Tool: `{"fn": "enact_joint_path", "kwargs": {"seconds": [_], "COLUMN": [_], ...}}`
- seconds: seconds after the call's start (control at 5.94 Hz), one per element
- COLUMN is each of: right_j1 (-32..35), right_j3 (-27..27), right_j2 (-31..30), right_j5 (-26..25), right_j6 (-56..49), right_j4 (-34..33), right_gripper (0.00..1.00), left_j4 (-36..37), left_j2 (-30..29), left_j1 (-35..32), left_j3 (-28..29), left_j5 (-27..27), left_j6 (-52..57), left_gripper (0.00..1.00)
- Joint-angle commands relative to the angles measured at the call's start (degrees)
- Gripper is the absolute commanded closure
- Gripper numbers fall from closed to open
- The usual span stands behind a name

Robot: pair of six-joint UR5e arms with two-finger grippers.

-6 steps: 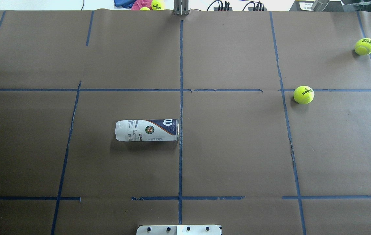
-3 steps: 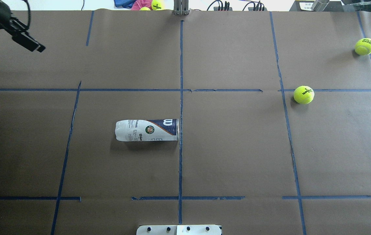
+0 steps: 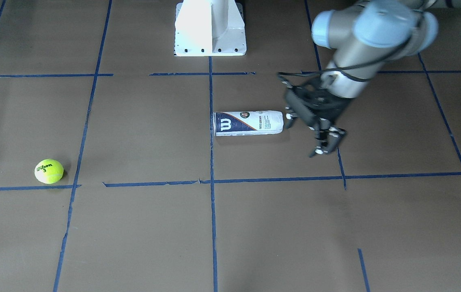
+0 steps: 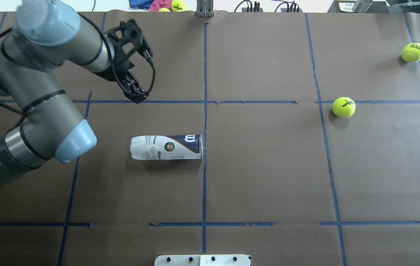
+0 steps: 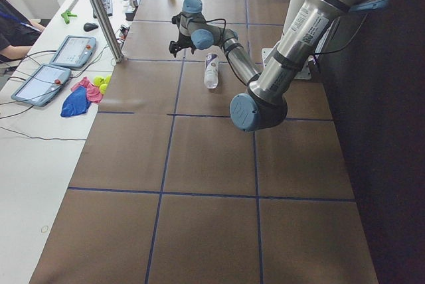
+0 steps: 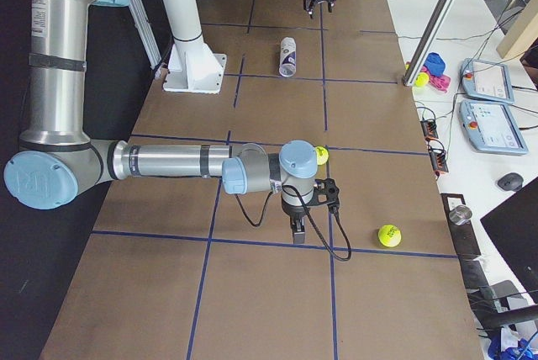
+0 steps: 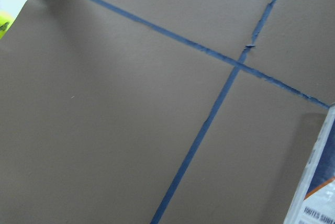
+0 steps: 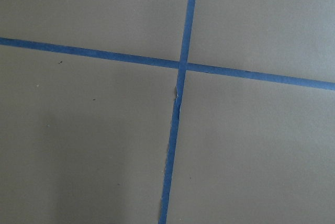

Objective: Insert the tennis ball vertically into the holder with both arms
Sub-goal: 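Move the left gripper over the lying clear Wilson tube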

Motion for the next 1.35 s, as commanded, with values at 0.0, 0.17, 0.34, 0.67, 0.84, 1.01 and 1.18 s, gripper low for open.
{"fn": "enact_joint_path", "kwargs": {"seconds": [0.0, 0.17, 0.34, 0.67, 0.84, 1.01, 1.18], "right_j1": [-0.06, -0.06, 0.03, -0.06, -0.06, -0.06, -0.06], "right_j3": [0.00, 0.00, 0.00, -0.09, -0.09, -0.09, -0.09], "right_j2": [0.00, 0.00, 0.00, 0.00, 0.00, 0.00, 0.00], "right_j5": [0.02, 0.02, -0.07, 0.02, -0.07, 0.02, 0.02], "right_j6": [0.00, 0.00, 0.00, 0.00, 0.00, 0.00, 0.00], "right_j4": [0.00, 0.00, 0.00, 0.00, 0.00, 0.00, 0.00], "right_gripper": [0.00, 0.00, 0.00, 0.00, 0.00, 0.00, 0.00], "left_j4": [12.62, 18.02, 25.38, 28.00, 27.92, 27.92, 27.48], "left_j2": [-8.37, -10.94, -14.10, -16.33, -16.68, -17.47, -18.17], "left_j1": [8.89, 11.36, 14.00, 17.34, 18.32, 19.20, 19.21], "left_j3": [0.54, 0.63, 1.85, 8.85, 10.46, 11.86, 13.88], "left_j5": [7.56, 10.63, 13.62, 17.24, 19.08, 19.27, 19.19], "left_j6": [1.23, 6.20, 11.21, 12.75, 12.75, 12.67, 12.40], "left_gripper": [0.00, 0.00, 0.00, 0.00, 0.00, 0.00, 0.00]}}
